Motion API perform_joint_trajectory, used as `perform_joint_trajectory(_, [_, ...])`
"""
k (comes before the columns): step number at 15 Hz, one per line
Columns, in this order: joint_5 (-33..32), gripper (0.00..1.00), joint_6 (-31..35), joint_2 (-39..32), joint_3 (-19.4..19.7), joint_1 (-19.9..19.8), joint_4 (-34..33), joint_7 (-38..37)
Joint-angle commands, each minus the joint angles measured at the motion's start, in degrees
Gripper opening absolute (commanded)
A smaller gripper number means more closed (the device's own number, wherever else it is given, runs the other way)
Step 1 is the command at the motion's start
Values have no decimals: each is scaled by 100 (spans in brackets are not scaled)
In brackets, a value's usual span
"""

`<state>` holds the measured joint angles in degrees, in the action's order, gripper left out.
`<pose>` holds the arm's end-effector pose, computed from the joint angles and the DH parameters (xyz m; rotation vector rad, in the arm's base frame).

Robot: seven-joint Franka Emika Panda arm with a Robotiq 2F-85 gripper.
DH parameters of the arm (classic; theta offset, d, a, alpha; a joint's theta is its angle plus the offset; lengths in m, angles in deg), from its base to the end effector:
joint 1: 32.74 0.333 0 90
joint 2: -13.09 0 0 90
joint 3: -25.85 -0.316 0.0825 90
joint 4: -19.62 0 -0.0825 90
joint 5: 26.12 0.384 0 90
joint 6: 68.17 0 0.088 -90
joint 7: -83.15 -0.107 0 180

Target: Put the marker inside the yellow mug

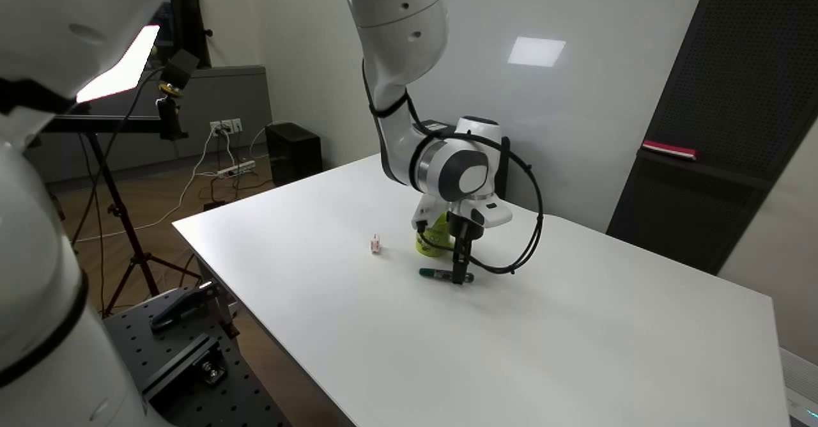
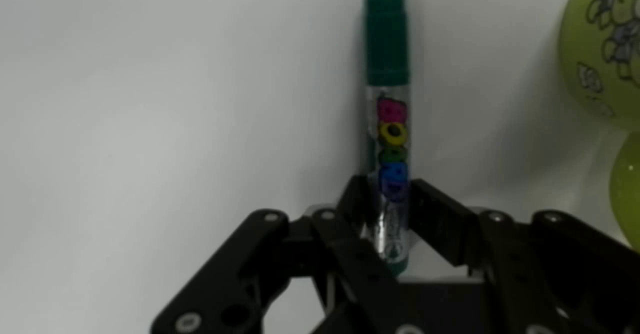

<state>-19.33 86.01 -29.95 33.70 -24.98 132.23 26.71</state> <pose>0.5962 -0.0061 0.0867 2.6731 -1.5629 0.0108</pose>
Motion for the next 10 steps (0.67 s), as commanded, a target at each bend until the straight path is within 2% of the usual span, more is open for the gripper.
perform_joint_trajectory(1, [30,3,-83,-190,163,196,-249,-213])
perform_joint_trajectory(2, [24,6,-100,-190,181,219,-259,-225])
perform_joint_trajectory(10, [-112,6,-388,54,330,430,-451,-262])
